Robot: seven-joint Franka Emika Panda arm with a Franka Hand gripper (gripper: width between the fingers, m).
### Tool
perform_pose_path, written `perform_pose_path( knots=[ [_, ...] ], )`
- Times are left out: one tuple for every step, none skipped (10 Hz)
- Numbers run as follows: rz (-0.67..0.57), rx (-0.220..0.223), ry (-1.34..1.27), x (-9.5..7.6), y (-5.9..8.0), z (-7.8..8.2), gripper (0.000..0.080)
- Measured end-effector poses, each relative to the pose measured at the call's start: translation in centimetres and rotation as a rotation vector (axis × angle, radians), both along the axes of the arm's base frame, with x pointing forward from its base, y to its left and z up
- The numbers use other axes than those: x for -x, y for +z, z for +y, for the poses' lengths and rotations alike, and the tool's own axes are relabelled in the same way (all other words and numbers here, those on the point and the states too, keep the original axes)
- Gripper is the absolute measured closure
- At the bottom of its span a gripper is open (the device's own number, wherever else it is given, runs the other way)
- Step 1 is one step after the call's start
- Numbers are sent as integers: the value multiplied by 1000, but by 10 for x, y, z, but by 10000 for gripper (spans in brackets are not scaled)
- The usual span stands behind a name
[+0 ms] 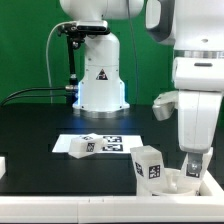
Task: Assemble stool
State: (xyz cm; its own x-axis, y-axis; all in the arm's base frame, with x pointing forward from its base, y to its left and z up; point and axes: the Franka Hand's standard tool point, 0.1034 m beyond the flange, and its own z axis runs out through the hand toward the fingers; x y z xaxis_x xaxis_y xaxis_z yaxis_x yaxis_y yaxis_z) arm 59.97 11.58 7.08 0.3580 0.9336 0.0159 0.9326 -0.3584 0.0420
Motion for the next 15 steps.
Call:
perform_pose_path(
  knots=[
    [0, -1, -18, 0, 0, 0, 331],
    [1, -2, -51, 0, 0, -1, 467],
    [1, -3, -75, 0, 0, -1, 466],
    [5, -7, -141, -1, -1, -2, 466],
    [19, -10, -256, -7, -1, -5, 466],
    [17, -15, -358, -14, -1, -6, 466],
    [23, -26, -521, -14, -1, -5, 466],
    [66, -26, -699, -10, 0, -5, 466],
    [79, -22, -760, -12, 3, -8, 466],
    [65, -31, -789, -15, 3, -8, 466],
    [67, -28, -863, -14, 2, -9, 466],
    [67, -28, -930, -14, 2, -11, 466],
    [65, -26, -1028, -14, 2, -14, 466],
    [61, -21, -1170, -15, 2, -18, 466],
    [58, -19, -1305, -15, 1, -23, 466]
  ],
)
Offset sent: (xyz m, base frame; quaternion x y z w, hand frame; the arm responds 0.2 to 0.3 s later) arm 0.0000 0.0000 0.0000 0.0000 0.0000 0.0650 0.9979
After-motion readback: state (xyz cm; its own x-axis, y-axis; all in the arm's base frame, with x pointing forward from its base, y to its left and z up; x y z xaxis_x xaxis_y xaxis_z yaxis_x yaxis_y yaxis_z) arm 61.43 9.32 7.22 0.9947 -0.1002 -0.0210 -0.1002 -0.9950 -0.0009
